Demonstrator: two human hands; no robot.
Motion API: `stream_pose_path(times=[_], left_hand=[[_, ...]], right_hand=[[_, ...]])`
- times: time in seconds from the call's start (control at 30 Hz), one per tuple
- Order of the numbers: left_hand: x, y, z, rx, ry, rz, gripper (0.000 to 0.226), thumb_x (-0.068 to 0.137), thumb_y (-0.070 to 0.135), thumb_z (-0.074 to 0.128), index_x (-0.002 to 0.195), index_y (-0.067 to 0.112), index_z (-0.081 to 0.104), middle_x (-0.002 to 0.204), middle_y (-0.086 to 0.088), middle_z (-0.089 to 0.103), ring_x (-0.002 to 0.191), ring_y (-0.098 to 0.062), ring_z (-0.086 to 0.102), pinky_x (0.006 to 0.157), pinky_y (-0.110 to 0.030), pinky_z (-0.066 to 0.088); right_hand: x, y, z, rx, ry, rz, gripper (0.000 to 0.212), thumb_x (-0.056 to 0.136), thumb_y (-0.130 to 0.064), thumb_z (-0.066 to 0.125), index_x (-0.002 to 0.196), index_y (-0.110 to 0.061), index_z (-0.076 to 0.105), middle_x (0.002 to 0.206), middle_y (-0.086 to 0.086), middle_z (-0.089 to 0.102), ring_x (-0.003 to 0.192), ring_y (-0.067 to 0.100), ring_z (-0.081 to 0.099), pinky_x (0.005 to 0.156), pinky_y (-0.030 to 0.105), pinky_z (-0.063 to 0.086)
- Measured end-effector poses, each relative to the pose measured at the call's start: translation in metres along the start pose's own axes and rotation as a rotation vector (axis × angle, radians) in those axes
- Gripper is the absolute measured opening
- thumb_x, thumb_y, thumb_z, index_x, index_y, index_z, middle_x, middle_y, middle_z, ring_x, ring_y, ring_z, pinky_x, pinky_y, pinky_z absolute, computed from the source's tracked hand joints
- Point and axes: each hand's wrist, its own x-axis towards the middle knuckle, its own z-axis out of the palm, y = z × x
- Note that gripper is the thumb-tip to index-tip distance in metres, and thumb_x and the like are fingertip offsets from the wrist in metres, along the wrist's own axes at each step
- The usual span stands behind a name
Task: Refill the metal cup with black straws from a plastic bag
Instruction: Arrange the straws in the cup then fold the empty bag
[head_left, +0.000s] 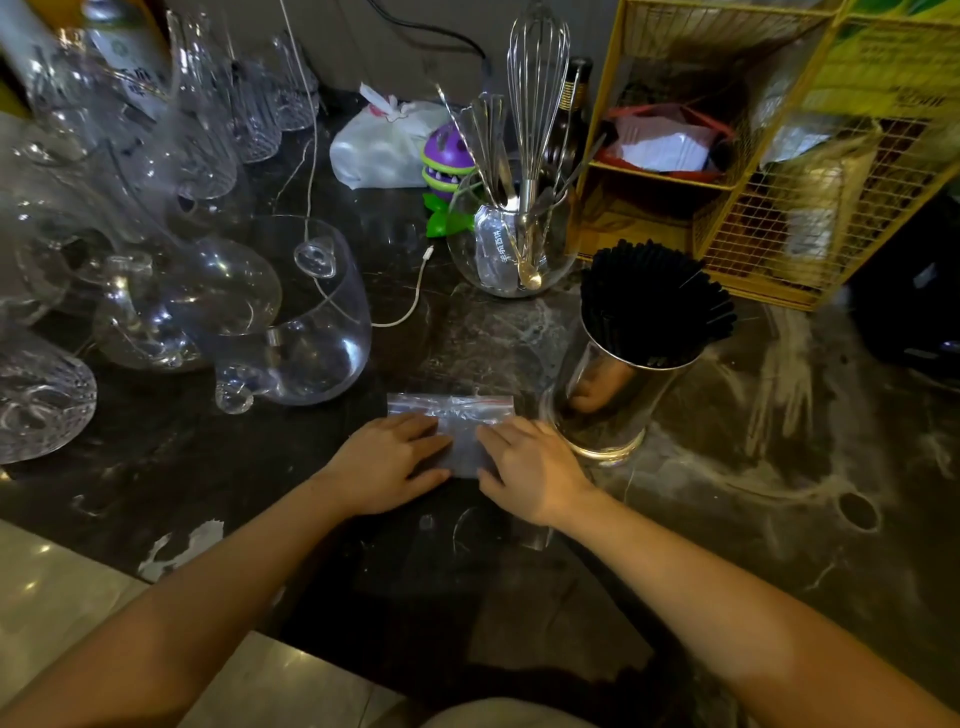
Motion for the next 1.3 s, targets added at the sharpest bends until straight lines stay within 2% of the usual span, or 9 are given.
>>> stream_pose_path(times=[0.17, 0.3, 0.43, 0.57, 0.67, 0.8, 0.97, 1.17, 1.3], left_hand=[[0.001, 0.008, -0.007, 0.168, -0.035, 0.099, 0.053, 0.08, 0.034, 0.048, 0.129, 0.015, 0.04, 0.136, -0.018, 0.047, 0.121, -0.033, 0.049, 0.098, -0.041, 0.043], [0.008, 0.016, -0.013, 0.136, -0.181, 0.008, 0.05, 0.089, 0.019, 0.04, 0.136, 0.016, 0.025, 0.145, -0.014, 0.033, 0.128, -0.029, 0.039, 0.102, -0.039, 0.037], [0.009, 0.007, -0.019, -0.024, -0.121, -0.032, 0.032, 0.091, 0.023, 0.04, 0.122, 0.016, 0.037, 0.121, -0.012, 0.056, 0.093, -0.02, 0.059, 0.076, -0.03, 0.046], [0.014, -0.002, -0.03, -0.141, -0.123, -0.084, 0.015, 0.089, 0.023, 0.044, 0.102, 0.022, 0.038, 0.108, -0.008, 0.058, 0.083, -0.015, 0.058, 0.075, -0.032, 0.051], [0.026, -0.008, -0.038, -0.125, -0.098, -0.101, 0.017, 0.085, 0.02, 0.049, 0.09, 0.025, 0.034, 0.105, -0.008, 0.054, 0.078, -0.013, 0.052, 0.07, -0.027, 0.042], [0.041, -0.01, -0.045, -0.052, -0.148, -0.083, 0.025, 0.085, 0.017, 0.051, 0.108, 0.011, 0.046, 0.114, -0.009, 0.045, 0.085, -0.018, 0.05, 0.074, -0.026, 0.036], [0.06, -0.019, -0.044, -0.048, -0.242, -0.058, 0.025, 0.089, 0.022, 0.044, 0.107, 0.011, 0.058, 0.117, -0.011, 0.049, 0.107, -0.024, 0.048, 0.092, -0.033, 0.04], [0.072, -0.023, -0.048, -0.205, -0.332, -0.118, 0.011, 0.084, 0.015, 0.053, 0.094, 0.015, 0.057, 0.104, -0.01, 0.059, 0.088, -0.018, 0.055, 0.078, -0.028, 0.042], [0.074, -0.024, -0.046, -0.297, -0.369, -0.198, 0.023, 0.084, 0.016, 0.053, 0.107, 0.017, 0.047, 0.092, -0.003, 0.057, 0.084, -0.016, 0.056, 0.076, -0.029, 0.043]], right_hand=[[-0.003, -0.004, -0.003, -0.043, -0.194, -0.082, 0.061, 0.088, -0.017, 0.04, 0.142, -0.005, 0.013, 0.154, 0.012, 0.019, 0.142, 0.023, 0.013, 0.117, 0.032, 0.008], [-0.001, -0.005, -0.003, -0.088, -0.169, -0.138, 0.059, 0.089, -0.008, 0.04, 0.141, -0.005, 0.014, 0.15, 0.018, 0.027, 0.139, 0.03, 0.024, 0.114, 0.039, 0.021], [0.004, -0.001, -0.006, 0.026, -0.079, -0.079, 0.037, 0.091, -0.009, 0.038, 0.127, -0.006, 0.033, 0.117, 0.02, 0.059, 0.103, 0.033, 0.059, 0.08, 0.038, 0.047], [0.012, -0.001, -0.016, 0.165, 0.026, -0.036, 0.023, 0.094, -0.017, 0.036, 0.116, -0.008, 0.039, 0.103, 0.015, 0.063, 0.085, 0.027, 0.064, 0.06, 0.031, 0.043], [0.02, -0.001, -0.022, 0.166, 0.092, -0.011, 0.019, 0.092, -0.013, 0.042, 0.111, -0.008, 0.044, 0.11, 0.012, 0.056, 0.085, 0.022, 0.06, 0.062, 0.026, 0.037], [0.034, -0.001, -0.028, 0.208, -0.005, 0.119, 0.02, 0.09, -0.004, 0.042, 0.11, -0.002, 0.047, 0.124, 0.016, 0.043, 0.092, 0.029, 0.053, 0.073, 0.035, 0.043], [0.038, 0.0, -0.027, 0.148, -0.101, 0.224, 0.026, 0.089, -0.009, 0.044, 0.114, -0.006, 0.052, 0.13, 0.014, 0.044, 0.113, 0.027, 0.049, 0.081, 0.031, 0.041], [0.041, 0.002, -0.024, 0.219, -0.06, 0.249, 0.027, 0.089, -0.013, 0.045, 0.115, -0.007, 0.049, 0.126, 0.014, 0.052, 0.118, 0.029, 0.045, 0.089, 0.038, 0.043], [0.041, 0.001, -0.024, 0.252, -0.043, 0.281, 0.034, 0.088, -0.022, 0.052, 0.117, -0.006, 0.044, 0.126, 0.015, 0.054, 0.116, 0.031, 0.048, 0.088, 0.038, 0.043]])
